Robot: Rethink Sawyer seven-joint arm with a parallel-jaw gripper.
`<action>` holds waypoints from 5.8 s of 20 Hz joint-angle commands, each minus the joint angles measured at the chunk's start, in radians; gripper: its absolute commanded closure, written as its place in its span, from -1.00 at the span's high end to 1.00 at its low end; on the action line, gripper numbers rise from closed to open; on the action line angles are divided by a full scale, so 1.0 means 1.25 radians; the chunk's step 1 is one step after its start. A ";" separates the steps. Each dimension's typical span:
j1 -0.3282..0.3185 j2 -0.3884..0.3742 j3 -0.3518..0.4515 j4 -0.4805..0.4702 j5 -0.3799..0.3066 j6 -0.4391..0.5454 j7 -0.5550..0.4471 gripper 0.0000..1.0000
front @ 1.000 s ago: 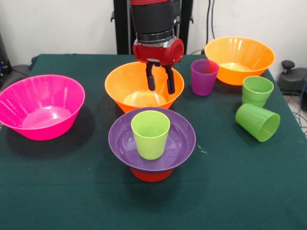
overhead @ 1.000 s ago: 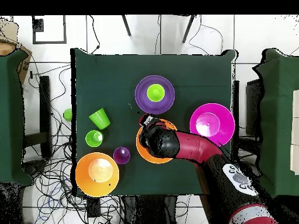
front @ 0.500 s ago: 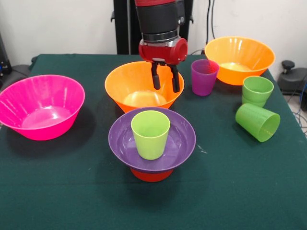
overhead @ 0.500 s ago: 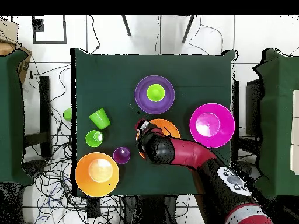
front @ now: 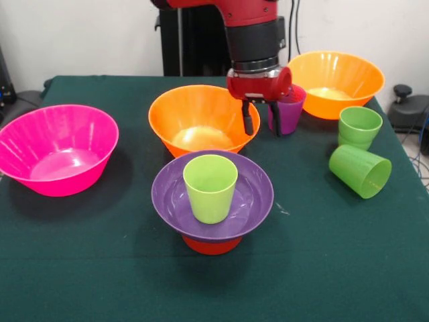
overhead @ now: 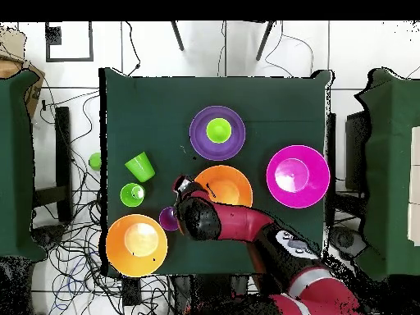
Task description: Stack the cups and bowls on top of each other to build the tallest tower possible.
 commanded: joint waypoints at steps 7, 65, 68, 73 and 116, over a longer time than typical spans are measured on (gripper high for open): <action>0.013 0.136 -0.006 0.016 -0.031 -0.098 0.106 1.00; -0.024 -0.037 0.032 0.094 0.025 -0.009 0.122 1.00; -0.010 -0.045 0.031 0.088 0.045 -0.004 0.128 1.00; 0.038 -0.013 0.016 0.042 0.097 -0.025 0.138 1.00; 0.080 0.085 0.003 -0.057 0.140 -0.037 0.109 1.00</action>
